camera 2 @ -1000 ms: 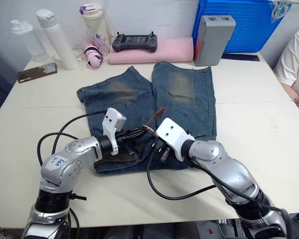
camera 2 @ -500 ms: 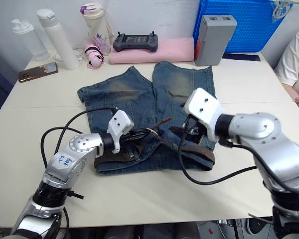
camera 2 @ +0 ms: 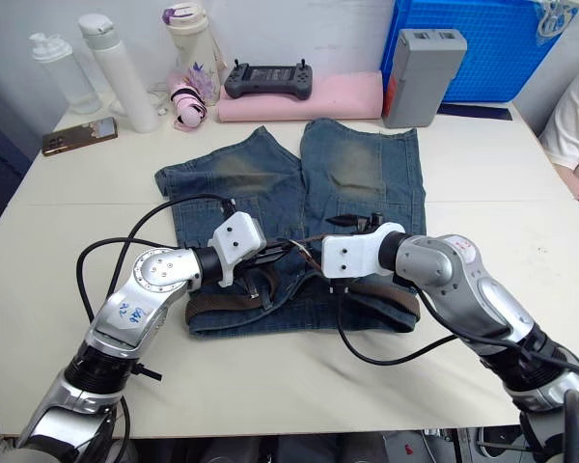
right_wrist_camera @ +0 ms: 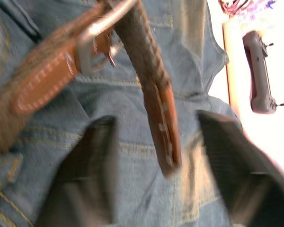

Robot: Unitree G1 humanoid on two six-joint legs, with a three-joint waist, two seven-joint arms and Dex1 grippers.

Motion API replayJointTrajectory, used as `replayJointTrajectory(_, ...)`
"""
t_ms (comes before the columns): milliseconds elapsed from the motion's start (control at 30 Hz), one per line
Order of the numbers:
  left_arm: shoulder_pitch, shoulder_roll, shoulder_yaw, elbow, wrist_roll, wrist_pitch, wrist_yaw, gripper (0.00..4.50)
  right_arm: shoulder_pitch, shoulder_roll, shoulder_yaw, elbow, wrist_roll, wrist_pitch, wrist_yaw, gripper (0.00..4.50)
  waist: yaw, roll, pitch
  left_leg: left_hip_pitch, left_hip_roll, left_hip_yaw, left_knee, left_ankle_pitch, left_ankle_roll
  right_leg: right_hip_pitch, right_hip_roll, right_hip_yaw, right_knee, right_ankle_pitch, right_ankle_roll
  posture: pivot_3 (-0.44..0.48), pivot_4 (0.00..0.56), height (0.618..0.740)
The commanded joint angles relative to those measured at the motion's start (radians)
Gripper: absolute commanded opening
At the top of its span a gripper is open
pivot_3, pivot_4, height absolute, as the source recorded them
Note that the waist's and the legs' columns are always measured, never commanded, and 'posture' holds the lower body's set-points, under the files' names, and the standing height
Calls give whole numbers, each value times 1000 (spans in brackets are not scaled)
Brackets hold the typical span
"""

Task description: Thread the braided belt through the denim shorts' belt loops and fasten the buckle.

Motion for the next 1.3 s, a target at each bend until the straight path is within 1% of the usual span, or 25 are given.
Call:
replayJointTrajectory(33,-5,-9,8,-13,10,-26,-7,0,10,13,-35,-23,-19,4,17,222,0,0,0,0,0,0,0,0,0,0,0,0,0,0,0,0,150,714)
replayJointTrajectory(67,-5,-12,10,-11,10,-30,-7,0,13,18,-38,-25,-20,11,21,97,0,0,0,0,0,0,0,0,0,0,0,0,0,0,0,0,150,714)
replayJointTrajectory(167,-4,-21,17,-8,3,-35,-14,0,20,31,-47,-28,-23,23,29,97,0,0,0,0,0,0,0,0,0,0,0,0,0,0,0,0,150,714)
replayJointTrajectory(233,5,-21,29,-17,-26,-23,-38,826,26,39,-53,-36,-26,36,31,0,0,0,0,0,0,0,0,0,0,0,0,0,1,0,0,0,150,714)
replayJointTrajectory(267,7,-19,38,-20,-42,-10,-50,1155,30,42,-57,-41,-28,46,32,0,0,0,0,0,0,0,0,0,0,0,0,0,0,0,0,0,150,714)
replayJointTrajectory(333,7,-19,53,-19,-55,4,-58,2074,35,48,-62,-45,-37,58,32,0,-1,0,0,0,0,0,0,0,0,0,0,0,1,0,0,0,150,714)
replayJointTrajectory(367,5,-17,75,-20,-88,34,-72,2542,38,52,-67,-47,-37,69,31,0,-1,0,0,0,0,-1,0,0,0,0,0,0,1,0,0,0,150,714)
replayJointTrajectory(400,4,-14,118,-19,-144,69,-95,2816,42,55,-75,-51,-37,83,27,0,-1,0,0,0,0,-1,0,0,0,0,0,0,1,0,0,0,150,714)
replayJointTrajectory(433,2,-12,160,-15,-196,101,-112,3396,46,59,-82,-55,-36,96,24,0,-1,0,0,0,0,-1,0,0,0,0,0,0,1,0,0,0,150,714)
replayJointTrajectory(467,0,-11,188,-11,-230,122,-123,3772,48,62,-87,-57,-36,104,23,0,-1,0,0,0,0,-1,0,0,0,0,0,0,1,0,0,0,150,714)
replayJointTrajectory(500,2,-7,245,10,-306,164,-152,4145,51,62,-96,-60,-34,111,23,0,-1,0,0,0,0,-2,1,0,0,0,0,0,1,0,0,0,150,714)
replayJointTrajectory(533,5,3,294,48,-343,173,-173,4145,55,64,-107,-63,-32,117,24,0,-2,0,0,0,0,-2,1,0,0,0,0,0,1,0,0,0,150,714)
replayJointTrajectory(600,4,31,362,144,-372,172,-198,3540,64,65,-125,-70,-27,124,25,0,-2,0,0,0,1,-3,1,0,0,0,0,0,2,0,0,0,150,714)
replayJointTrajectory(667,-2,74,354,243,-320,125,-214,2571,72,67,-138,-77,-25,127,24,0,-2,0,0,1,0,-3,1,0,0,0,0,0,2,0,0,0,150,714)
replayJointTrajectory(733,-10,108,319,341,-254,80,-212,1665,78,72,-151,-85,-21,133,24,0,-2,0,0,1,0,-2,1,0,0,0,0,0,2,0,0,0,150,714)
replayJointTrajectory(767,-13,116,306,374,-232,60,-209,1002,80,73,-155,-88,-19,135,25,0,0,0,0,1,0,-1,1,0,0,0,0,0,2,0,0,0,150,714)
replayJointTrajectory(800,-14,130,277,404,-193,30,-212,641,83,73,-163,-92,-17,136,25,0,2,0,0,1,-1,-1,1,0,0,0,0,0,3,0,0,0,150,714)
replayJointTrajectory(833,-14,139,258,423,-166,8,-216,109,86,74,-169,-94,-16,135,25,0,3,0,0,1,-1,-1,1,0,0,0,0,-1,3,0,0,0,150,714)
replayJointTrajectory(900,1,163,186,464,-78,-72,-228,109,91,77,-211,-106,14,136,26,0,3,0,0,1,-1,-2,1,0,0,0,0,-1,3,0,0,0,150,714)
replayJointTrajectory(933,8,165,166,477,-60,-96,-238,109,93,77,-247,-115,45,141,30,0,4,0,0,0,-1,-2,0,0,0,0,0,-1,3,0,0,0,150,714)
replayJointTrajectory(1067,18,157,126,505,-10,-160,-249,109,96,35,-425,-108,158,152,56,0,4,0,0,1,-1,-2,0,0,0,0,0,-1,4,0,0,0,150,714)
replayJointTrajectory(1167,16,151,125,516,4,-184,-250,109,82,-13,-560,-59,232,154,71,0,5,0,0,2,-1,-2,1,0,0,2,0,-1,4,0,0,0,150,714)
replayJointTrajectory(1233,12,147,128,521,12,-198,-245,109,79,-37,-604,-40,268,142,81,0,5,0,0,3,-1,-1,1,0,0,2,0,0,5,0,0,0,150,714)
replayJointTrajectory(1300,6,144,129,528,20,-219,-245,109,81,-42,-599,-50,300,127,97,0,4,0,0,4,-1,-1,1,0,0,2,0,0,6,0,0,0,150,714)
